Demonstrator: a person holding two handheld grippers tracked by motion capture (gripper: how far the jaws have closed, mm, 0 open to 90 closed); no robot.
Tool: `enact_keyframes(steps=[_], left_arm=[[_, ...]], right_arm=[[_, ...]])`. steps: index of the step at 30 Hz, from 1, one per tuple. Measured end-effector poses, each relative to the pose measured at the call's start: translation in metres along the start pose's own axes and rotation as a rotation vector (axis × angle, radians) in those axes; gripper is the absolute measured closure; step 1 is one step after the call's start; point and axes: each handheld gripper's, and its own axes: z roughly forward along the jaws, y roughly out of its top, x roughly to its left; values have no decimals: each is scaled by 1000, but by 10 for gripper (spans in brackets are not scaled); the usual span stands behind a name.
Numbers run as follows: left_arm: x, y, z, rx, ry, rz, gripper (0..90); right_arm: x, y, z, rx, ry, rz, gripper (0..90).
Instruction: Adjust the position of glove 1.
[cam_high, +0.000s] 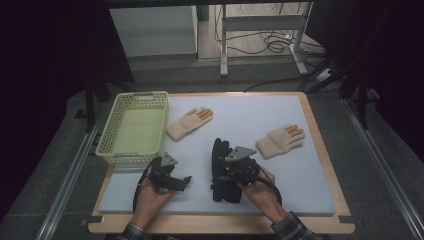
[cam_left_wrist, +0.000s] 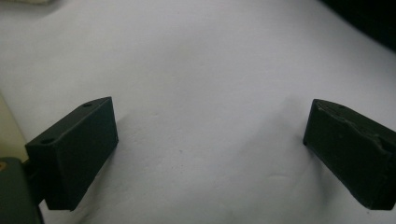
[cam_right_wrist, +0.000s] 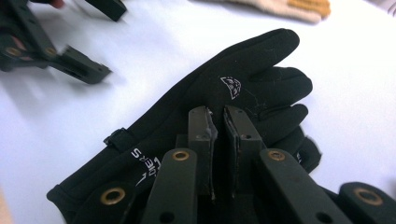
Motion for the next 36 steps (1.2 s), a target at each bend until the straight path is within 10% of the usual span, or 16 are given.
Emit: enact_keyframes(steps=[8, 16, 26, 36], left_arm=[[0, 0, 0, 3, 0, 5, 31], [0, 0, 0, -1, 0, 0, 31], [0, 0, 0, 4, 1, 5, 31], [7, -2, -4, 12, -32, 49, 56]], right_arm=[[6, -18, 20, 30, -6, 17, 606], [-15, -13, -5, -22, 28, 79, 506], [-35, -50, -18, 1, 86, 87, 856], [-27, -81, -16, 4, 168, 72, 884]])
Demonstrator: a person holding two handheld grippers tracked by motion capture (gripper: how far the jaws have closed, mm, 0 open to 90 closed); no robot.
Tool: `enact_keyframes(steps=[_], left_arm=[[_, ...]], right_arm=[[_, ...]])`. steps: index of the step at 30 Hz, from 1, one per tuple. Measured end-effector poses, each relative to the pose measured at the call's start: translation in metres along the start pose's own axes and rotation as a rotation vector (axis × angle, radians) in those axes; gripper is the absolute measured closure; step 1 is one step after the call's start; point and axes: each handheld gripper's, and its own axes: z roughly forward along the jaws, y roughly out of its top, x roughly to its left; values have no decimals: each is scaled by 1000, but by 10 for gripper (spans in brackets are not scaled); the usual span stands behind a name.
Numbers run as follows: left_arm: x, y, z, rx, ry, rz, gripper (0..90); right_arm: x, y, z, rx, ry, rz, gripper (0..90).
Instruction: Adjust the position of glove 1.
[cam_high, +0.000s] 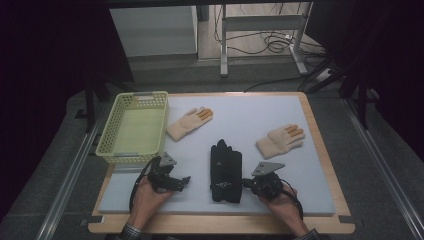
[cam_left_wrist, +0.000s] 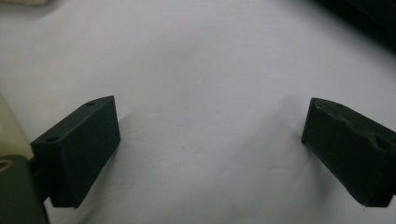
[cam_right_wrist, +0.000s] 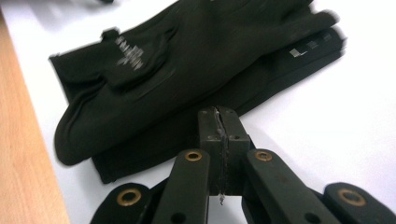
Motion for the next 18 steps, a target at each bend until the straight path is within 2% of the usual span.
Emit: enact_keyframes(steps=[3, 10, 18], left_arm=[[3, -2, -2, -7, -17, 13, 71], [3, -2, -2, -7, -15, 17, 68], [4, -5, -6, -9, -12, 35, 74]], right_arm=[[5, -3, 4, 9, 13, -8, 884], [8, -3, 9, -3, 41, 7, 885], [16, 5, 19, -3, 64, -11, 884]])
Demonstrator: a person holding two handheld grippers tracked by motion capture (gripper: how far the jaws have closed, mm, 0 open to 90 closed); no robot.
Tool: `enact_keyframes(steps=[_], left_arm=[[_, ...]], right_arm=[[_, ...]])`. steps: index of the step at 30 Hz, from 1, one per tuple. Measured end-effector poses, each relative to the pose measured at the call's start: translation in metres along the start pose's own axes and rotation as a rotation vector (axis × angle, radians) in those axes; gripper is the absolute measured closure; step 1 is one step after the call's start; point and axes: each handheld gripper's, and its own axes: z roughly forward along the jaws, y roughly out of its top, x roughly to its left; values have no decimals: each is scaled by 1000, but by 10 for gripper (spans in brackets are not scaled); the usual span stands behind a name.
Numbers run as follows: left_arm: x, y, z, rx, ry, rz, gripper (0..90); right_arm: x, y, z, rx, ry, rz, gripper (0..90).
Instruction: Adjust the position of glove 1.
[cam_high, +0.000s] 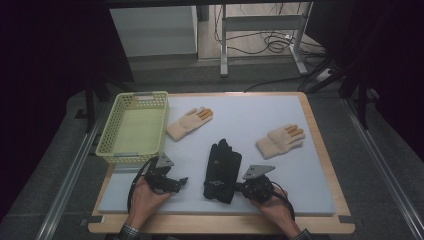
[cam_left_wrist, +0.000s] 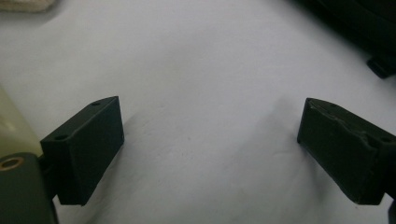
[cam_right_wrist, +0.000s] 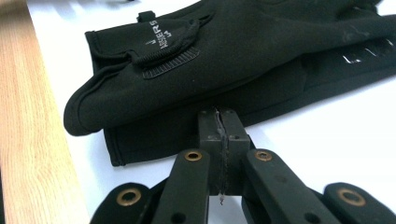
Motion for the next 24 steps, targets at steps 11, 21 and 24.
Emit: enact_keyframes(steps=[11, 21, 24], left_arm=[[11, -13, -11, 4, -11, -16, 62], [11, -14, -10, 1, -10, -16, 58], [11, -14, -10, 0, -11, -16, 58]], right_arm=[[6, 16, 20, -10, -4, -7, 883], [7, 35, 43, -8, -34, -7, 884], [7, 42, 50, -7, -46, -6, 884]])
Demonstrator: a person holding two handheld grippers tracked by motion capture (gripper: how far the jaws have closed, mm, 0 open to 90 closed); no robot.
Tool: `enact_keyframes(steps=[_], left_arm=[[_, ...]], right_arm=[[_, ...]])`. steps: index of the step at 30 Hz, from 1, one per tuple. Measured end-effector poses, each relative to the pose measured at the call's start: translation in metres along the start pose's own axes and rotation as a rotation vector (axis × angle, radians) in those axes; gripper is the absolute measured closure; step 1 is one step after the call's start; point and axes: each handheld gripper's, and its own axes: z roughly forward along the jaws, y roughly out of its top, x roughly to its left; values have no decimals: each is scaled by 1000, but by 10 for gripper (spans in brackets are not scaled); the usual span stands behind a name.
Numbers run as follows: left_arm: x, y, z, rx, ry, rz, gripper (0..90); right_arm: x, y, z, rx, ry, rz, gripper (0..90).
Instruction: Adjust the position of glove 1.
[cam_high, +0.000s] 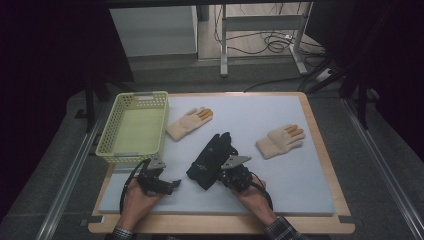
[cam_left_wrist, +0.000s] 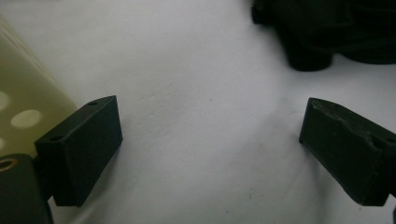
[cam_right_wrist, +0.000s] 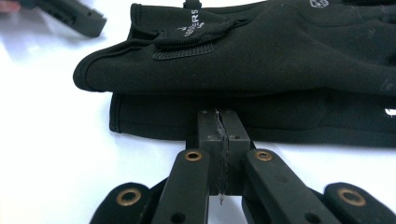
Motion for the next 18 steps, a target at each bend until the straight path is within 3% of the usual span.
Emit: enact_keyframes(steps=[6, 9, 14, 18], left_arm=[[0, 0, 0, -1, 0, -1, 58], [0, 0, 0, -1, 0, -1, 58], [0, 0, 0, -2, -1, -1, 57], [0, 0, 0, -1, -2, -1, 57]], right_arm=[[-3, 7, 10, -12, -4, 13, 882], [-3, 6, 6, -1, -4, 4, 816], [-8, 1, -9, -7, -32, 7, 767], [-24, -11, -30, -16, -94, 21, 712]])
